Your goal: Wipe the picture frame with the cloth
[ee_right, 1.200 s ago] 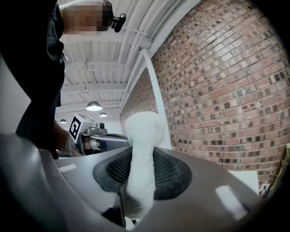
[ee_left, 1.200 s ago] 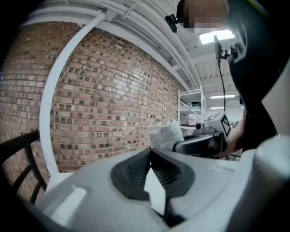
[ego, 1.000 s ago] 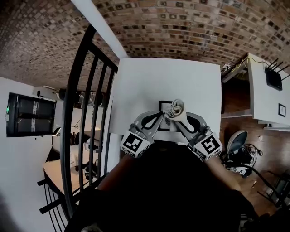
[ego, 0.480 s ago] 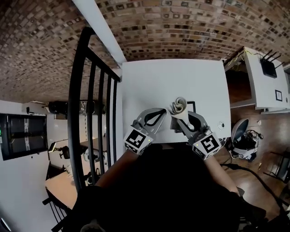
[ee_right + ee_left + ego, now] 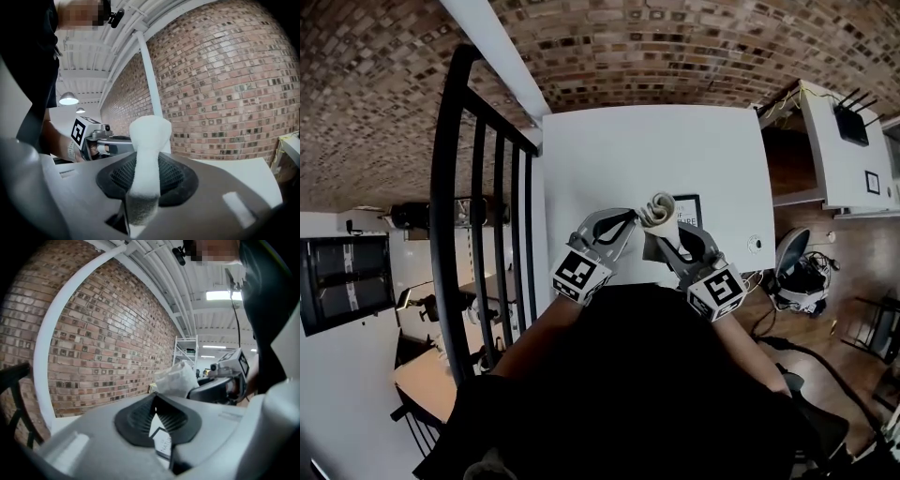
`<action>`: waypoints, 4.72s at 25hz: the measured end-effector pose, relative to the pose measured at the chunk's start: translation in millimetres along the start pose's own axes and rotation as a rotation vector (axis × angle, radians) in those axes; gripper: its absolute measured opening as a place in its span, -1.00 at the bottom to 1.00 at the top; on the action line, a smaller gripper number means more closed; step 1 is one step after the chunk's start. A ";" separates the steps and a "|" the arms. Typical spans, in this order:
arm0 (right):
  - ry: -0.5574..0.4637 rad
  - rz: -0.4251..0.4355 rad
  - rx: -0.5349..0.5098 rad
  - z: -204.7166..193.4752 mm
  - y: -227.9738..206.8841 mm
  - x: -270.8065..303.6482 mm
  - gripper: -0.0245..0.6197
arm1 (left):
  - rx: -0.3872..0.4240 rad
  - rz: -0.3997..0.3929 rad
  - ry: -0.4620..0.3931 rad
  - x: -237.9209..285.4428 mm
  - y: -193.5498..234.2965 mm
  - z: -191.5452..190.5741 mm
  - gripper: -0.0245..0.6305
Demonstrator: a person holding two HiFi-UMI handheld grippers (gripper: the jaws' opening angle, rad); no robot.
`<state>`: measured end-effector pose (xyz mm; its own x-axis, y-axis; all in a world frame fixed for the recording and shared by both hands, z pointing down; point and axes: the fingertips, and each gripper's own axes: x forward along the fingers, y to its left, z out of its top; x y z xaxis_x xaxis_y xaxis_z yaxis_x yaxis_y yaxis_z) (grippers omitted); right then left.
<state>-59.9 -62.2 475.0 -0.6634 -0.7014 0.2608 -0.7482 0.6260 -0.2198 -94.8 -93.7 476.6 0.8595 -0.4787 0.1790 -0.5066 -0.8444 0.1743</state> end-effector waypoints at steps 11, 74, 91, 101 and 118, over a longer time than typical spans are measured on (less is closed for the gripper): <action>0.308 -0.040 0.158 -131.9 -77.6 28.5 -0.55 | -0.066 0.042 0.103 22.8 -19.4 -52.3 -0.92; 0.753 -0.327 0.301 -296.3 -170.7 -46.9 -0.55 | -0.120 0.012 0.143 1.0 -53.8 -81.0 -0.92; 0.637 -0.223 0.217 -245.4 -109.5 -10.7 -0.55 | -0.070 -0.012 0.204 76.3 -50.1 -88.6 -0.92; 0.754 -0.149 0.184 -294.0 -74.8 -10.8 -0.55 | -0.044 -0.054 0.306 106.5 -65.0 -112.5 -0.92; 0.681 -0.371 0.265 -289.5 -164.2 -71.3 -0.55 | -0.070 -0.053 0.349 106.4 -63.3 -135.0 -0.92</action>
<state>113.0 -16.3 764.7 -0.2850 -0.4327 0.8553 -0.9518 0.2330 -0.1993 19.7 -58.7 615.3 0.8158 -0.3139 0.4858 -0.4759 -0.8415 0.2555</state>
